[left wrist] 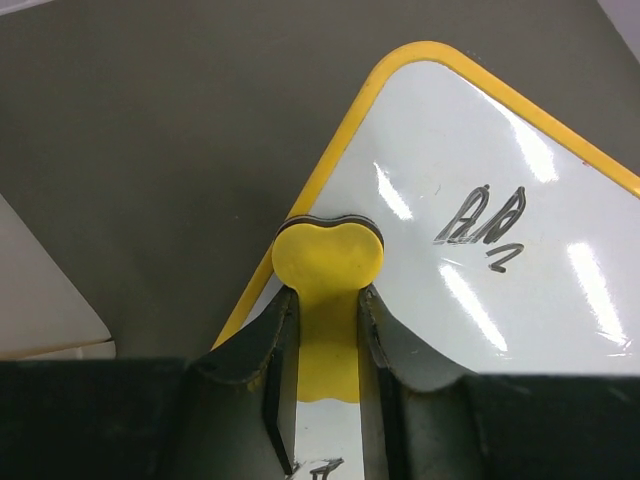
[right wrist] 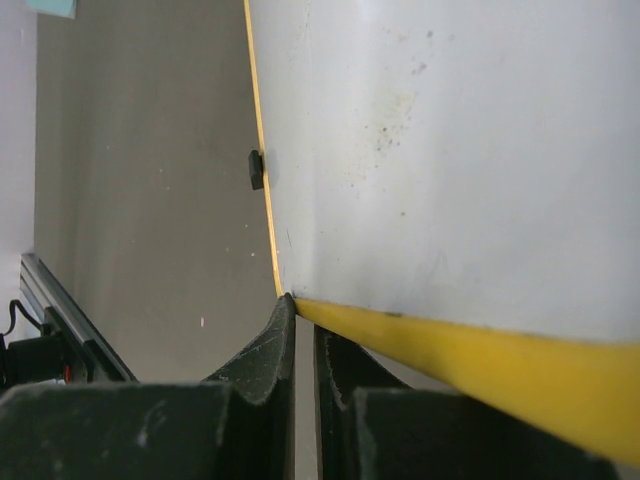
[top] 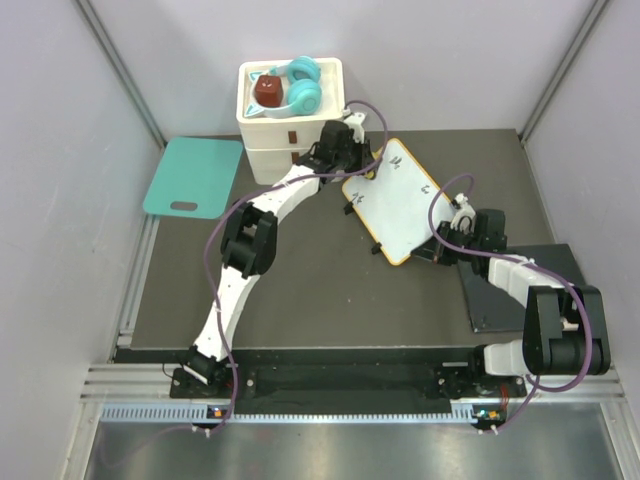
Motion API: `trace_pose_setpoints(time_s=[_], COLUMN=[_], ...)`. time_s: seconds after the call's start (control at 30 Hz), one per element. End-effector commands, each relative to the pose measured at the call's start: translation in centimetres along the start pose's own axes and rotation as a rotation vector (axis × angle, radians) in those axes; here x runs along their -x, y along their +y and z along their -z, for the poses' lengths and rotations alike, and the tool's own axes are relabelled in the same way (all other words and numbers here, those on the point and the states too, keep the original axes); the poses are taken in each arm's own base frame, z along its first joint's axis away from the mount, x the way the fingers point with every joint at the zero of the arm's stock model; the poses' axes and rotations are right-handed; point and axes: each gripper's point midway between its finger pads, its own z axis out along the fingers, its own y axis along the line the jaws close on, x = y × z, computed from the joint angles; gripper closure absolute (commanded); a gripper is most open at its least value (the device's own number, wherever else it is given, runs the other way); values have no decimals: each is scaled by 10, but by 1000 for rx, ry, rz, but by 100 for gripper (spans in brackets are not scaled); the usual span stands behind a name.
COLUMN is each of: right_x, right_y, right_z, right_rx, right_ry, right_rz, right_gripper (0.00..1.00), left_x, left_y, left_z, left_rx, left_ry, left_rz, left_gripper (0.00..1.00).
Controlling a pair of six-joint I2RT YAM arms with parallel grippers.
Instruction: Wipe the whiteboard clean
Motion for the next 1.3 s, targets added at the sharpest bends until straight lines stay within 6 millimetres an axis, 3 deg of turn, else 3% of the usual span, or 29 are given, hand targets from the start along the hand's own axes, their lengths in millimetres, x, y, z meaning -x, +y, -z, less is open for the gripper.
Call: trace_pose_setpoints(time_s=[0.0,0.07,0.13,0.23,0.5,0.63,0.9,1.0,1.1,1.27], right_x=[-52,-52,-52,-52,-53,-53,-52,-53,-53,-53], right_y=[15,15,15,15,14,15,16,16,15,15], right_z=[1,1,1,1,1,1,1,1,1,0], right_rx=[77,77,74,73,72,72,74,73,72,70], right_ry=[184,185,186,185,186,187,186,188,189,190], right_rz=[-9,-9,-13,-10,-11,-10,-8,-11,-8,-10], right_gripper=[100,100,100,100,100,100,100,100,100,100], left_x=[-15,-6,16,40,74,84,70,70,72,75], left_y=[-35,-58,-82,-102,-128,-108,-38,-22,-19,-47], left_z=[-9,-11,-9,-7,-7,-8,-10,-5,-5,-11], left_rx=[-118,-166,-209,-233,-187,-55,149,172,143,-21], left_ry=[13,-28,-106,-202,-382,-430,-379,-391,-392,-411], left_rz=[12,-5,-17,-21,-83,-102,-85,-64,-66,-91], left_gripper=[100,100,100,100,100,100,100,100,100,100])
